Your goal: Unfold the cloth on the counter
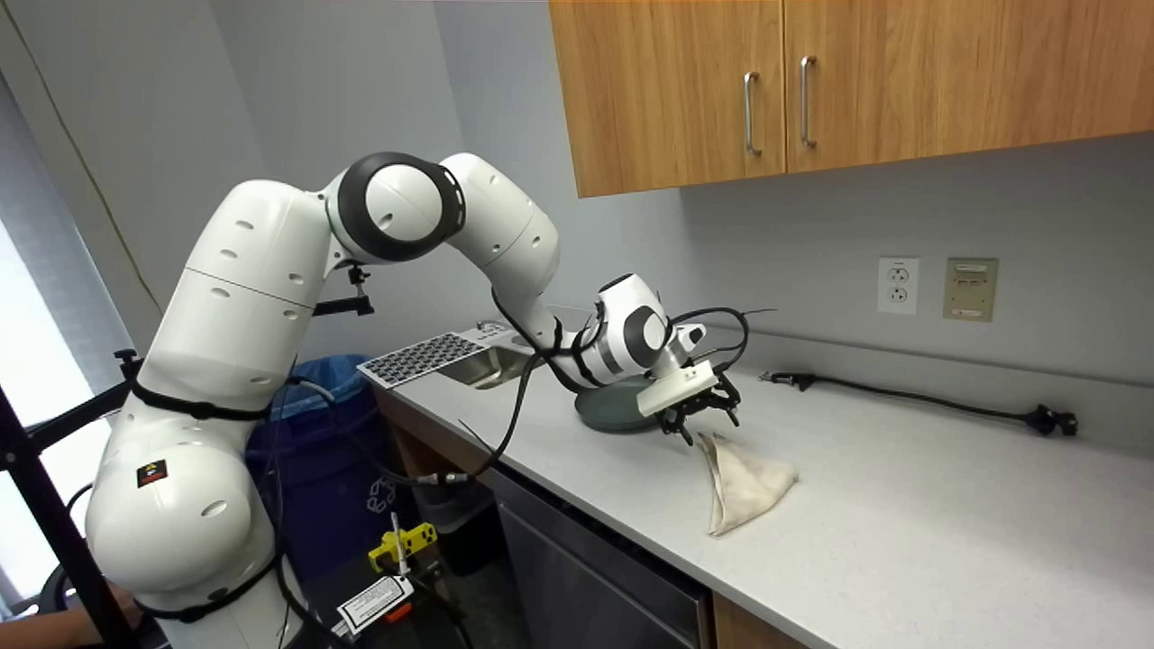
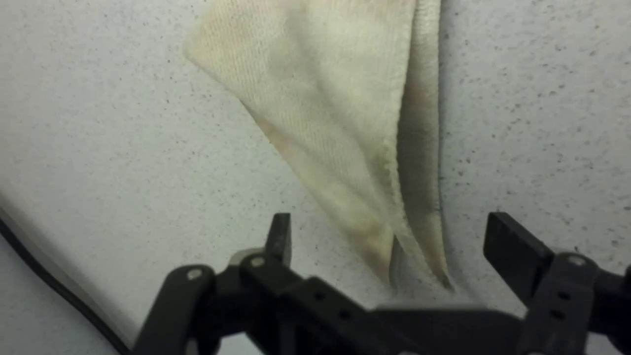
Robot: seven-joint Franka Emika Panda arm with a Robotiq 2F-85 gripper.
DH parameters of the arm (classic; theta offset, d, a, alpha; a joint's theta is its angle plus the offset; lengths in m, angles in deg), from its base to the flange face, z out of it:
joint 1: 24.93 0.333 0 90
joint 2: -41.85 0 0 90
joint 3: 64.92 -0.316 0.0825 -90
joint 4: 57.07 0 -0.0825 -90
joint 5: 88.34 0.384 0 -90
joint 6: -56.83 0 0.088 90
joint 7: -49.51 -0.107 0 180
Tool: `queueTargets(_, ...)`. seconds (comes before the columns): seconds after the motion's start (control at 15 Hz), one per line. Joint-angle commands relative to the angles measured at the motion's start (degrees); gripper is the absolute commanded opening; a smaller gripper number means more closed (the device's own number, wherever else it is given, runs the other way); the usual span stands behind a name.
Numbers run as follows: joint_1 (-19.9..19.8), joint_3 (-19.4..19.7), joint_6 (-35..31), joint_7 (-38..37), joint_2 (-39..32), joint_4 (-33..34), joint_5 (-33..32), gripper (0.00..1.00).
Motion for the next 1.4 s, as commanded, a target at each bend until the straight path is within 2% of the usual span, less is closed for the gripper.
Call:
queueTargets(0.0, 0.5, 1.5, -0.9, -0.9, -3.5, 4.3, -0.8, 1.00)
queueTargets(0.2, 0.3, 1.8, -0.9, -0.9, -4.9, 5.7, -0.5, 0.99)
queueTargets(0.33, 0.3, 2.0, -0.8, -0.9, -5.7, 6.5, -0.3, 0.91)
queueTargets(0.4, 0.2, 2.0, -0.7, -0.9, -5.9, 6.7, -0.2, 0.71)
queueTargets(0.47, 0.2, 2.0, -0.6, -0.9, -6.1, 6.9, -0.1, 0.66)
queueTargets(0.53, 0.3, 2.1, -0.6, -0.8, -6.2, 7.1, -0.2, 0.66)
queueTargets(1.07, 0.5, 2.3, -0.5, -1.1, -4.5, 7.1, -0.2, 0.03)
queueTargets(1.33, 0.6, 2.8, -1.2, -1.7, -2.5, 6.2, -0.7, 0.00)
